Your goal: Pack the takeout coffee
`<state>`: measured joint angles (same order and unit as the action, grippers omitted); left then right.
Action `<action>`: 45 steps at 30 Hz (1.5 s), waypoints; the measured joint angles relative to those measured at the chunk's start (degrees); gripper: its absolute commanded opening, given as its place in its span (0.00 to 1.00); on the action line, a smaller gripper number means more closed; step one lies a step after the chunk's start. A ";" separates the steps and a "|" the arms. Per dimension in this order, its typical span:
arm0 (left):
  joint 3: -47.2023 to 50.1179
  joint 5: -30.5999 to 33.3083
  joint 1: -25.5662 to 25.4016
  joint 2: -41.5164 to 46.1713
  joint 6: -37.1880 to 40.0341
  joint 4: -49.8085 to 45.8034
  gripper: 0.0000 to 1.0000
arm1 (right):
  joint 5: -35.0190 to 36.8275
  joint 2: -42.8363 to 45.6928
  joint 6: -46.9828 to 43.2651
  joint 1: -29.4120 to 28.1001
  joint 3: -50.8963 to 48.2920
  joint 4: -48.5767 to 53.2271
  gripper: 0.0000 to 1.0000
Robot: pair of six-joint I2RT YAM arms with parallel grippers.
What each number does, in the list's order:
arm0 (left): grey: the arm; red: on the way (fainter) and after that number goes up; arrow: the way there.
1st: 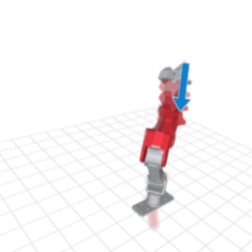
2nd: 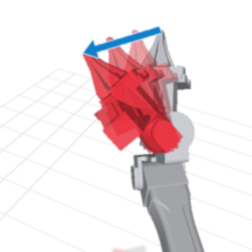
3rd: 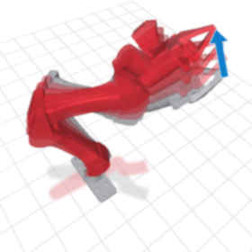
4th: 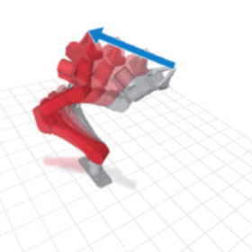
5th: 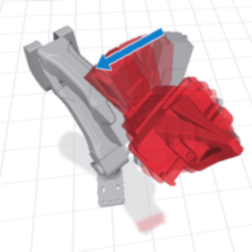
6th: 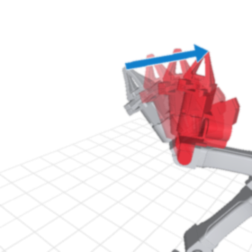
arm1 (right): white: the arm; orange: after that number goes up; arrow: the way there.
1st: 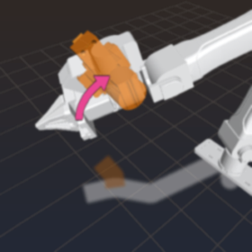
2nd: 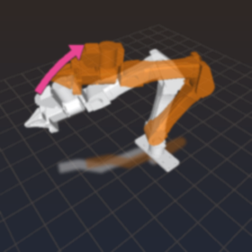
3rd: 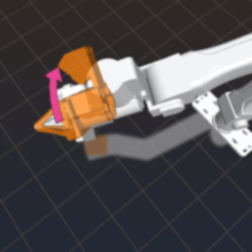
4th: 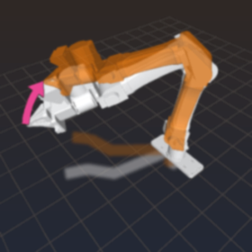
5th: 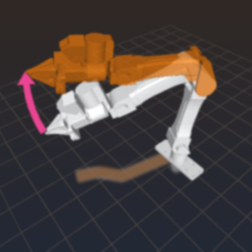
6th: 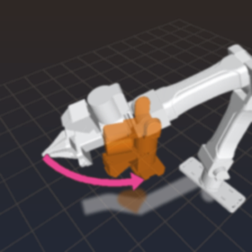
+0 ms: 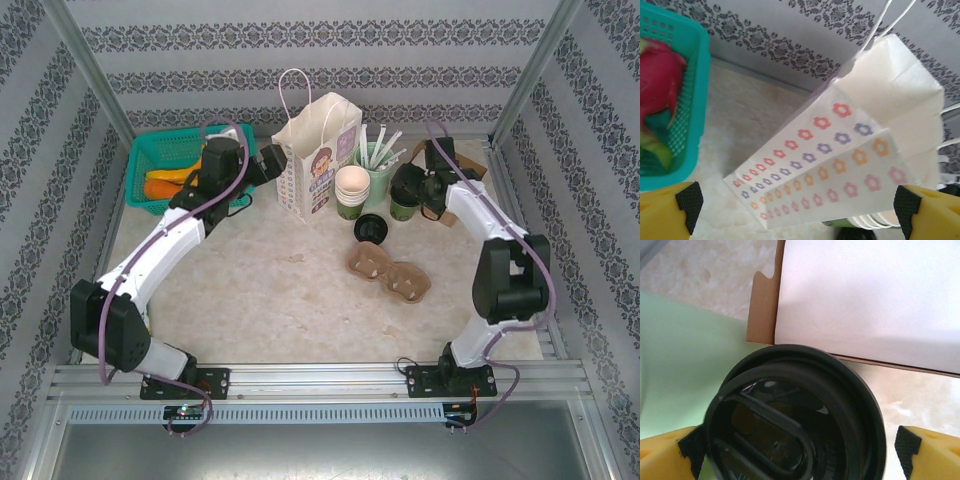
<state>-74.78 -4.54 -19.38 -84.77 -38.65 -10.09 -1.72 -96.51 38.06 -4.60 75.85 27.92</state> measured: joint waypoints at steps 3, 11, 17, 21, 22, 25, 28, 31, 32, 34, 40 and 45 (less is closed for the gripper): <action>-8.00 -4.04 0.00 -3.78 -2.29 -5.57 0.98 | 1.55 6.84 -1.07 -0.24 -2.58 -0.15 0.98; -30.53 -4.39 -1.36 -15.80 -6.54 -26.45 0.92 | 10.84 21.84 -4.02 -1.95 -9.73 -1.03 0.98; -39.87 -1.09 -3.67 -21.57 -10.78 -36.70 0.87 | 15.69 28.30 -6.05 -1.68 -18.38 -4.72 0.98; -44.37 0.52 -4.20 -24.94 -12.92 -40.09 0.82 | 15.65 29.66 -7.87 -1.05 -20.17 -5.75 0.98; -45.51 1.01 -4.20 -25.81 -13.35 -40.96 0.80 | 15.63 29.94 -8.20 -0.83 -20.52 -6.16 0.98; -48.74 2.47 -4.20 -28.52 -14.47 -43.01 0.76 | 15.61 30.95 -8.63 -0.76 -21.97 -7.23 0.98; -51.47 3.30 -4.20 -30.97 -14.64 -44.09 0.71 | 15.61 32.26 -8.72 -0.76 -23.23 -7.45 0.98; -53.83 3.56 -4.20 -32.98 -14.67 -44.87 0.62 | 15.65 33.73 -8.41 -0.76 -24.02 -7.67 0.98; -54.36 3.72 -4.20 -33.57 -14.71 -44.87 0.56 | 15.65 34.27 -8.22 -0.76 -24.30 -7.93 0.98; -54.64 4.26 -4.20 -34.12 -14.67 -44.96 0.47 | 15.61 35.36 -8.02 -0.76 -24.87 -8.07 0.98; -54.69 6.86 -4.20 -34.23 -14.49 -45.33 0.18 | 13.09 37.94 -8.09 -0.76 -26.58 -8.15 0.98; -54.49 8.96 -4.20 -33.77 -15.63 -46.31 0.04 | 11.06 37.88 -8.04 -0.76 -27.36 -9.29 0.98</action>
<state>-129.27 4.43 -23.57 -118.54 -54.28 -56.40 9.34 -58.63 30.02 -5.37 48.49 18.63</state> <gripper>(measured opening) 0.069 0.980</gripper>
